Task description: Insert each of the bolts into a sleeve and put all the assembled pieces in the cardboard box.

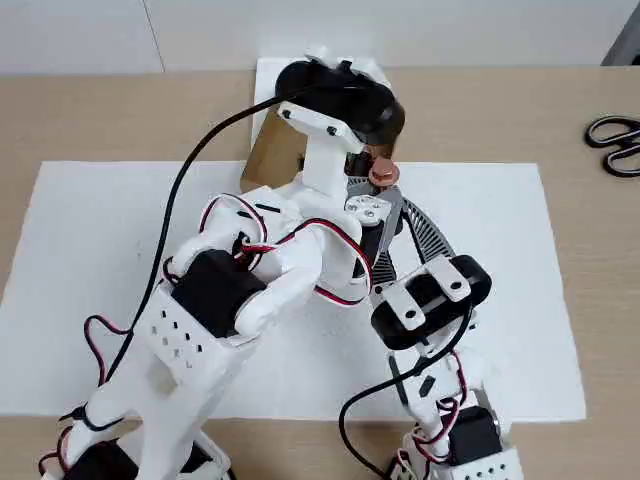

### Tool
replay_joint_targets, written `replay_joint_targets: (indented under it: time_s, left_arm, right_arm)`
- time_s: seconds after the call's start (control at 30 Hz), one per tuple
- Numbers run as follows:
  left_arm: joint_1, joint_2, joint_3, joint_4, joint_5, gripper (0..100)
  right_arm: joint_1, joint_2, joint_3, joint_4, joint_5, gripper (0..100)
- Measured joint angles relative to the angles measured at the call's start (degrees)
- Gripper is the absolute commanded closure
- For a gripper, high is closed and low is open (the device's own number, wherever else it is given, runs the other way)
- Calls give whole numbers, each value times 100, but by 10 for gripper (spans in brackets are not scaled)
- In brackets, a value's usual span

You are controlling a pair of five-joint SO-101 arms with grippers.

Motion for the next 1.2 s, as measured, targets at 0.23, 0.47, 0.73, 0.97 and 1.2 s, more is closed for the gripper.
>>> replay_joint_targets:
  time_s: [0.23,0.47,0.73,0.97,1.2]
  left_arm:
    - [0,0,0,0,0,994]
    - [0,0,0,0,0,994]
    - [0,9,9,9,0,994]
    - [0,35,9,105,0,994]
    - [0,18,237,70,0,994]
  right_arm:
    - [0,0,0,0,0,996]
    - [0,0,0,0,0,996]
    - [0,-9,-9,211,0,996]
    - [0,-9,-9,273,0,996]
    - [-9,0,9,79,0,996]
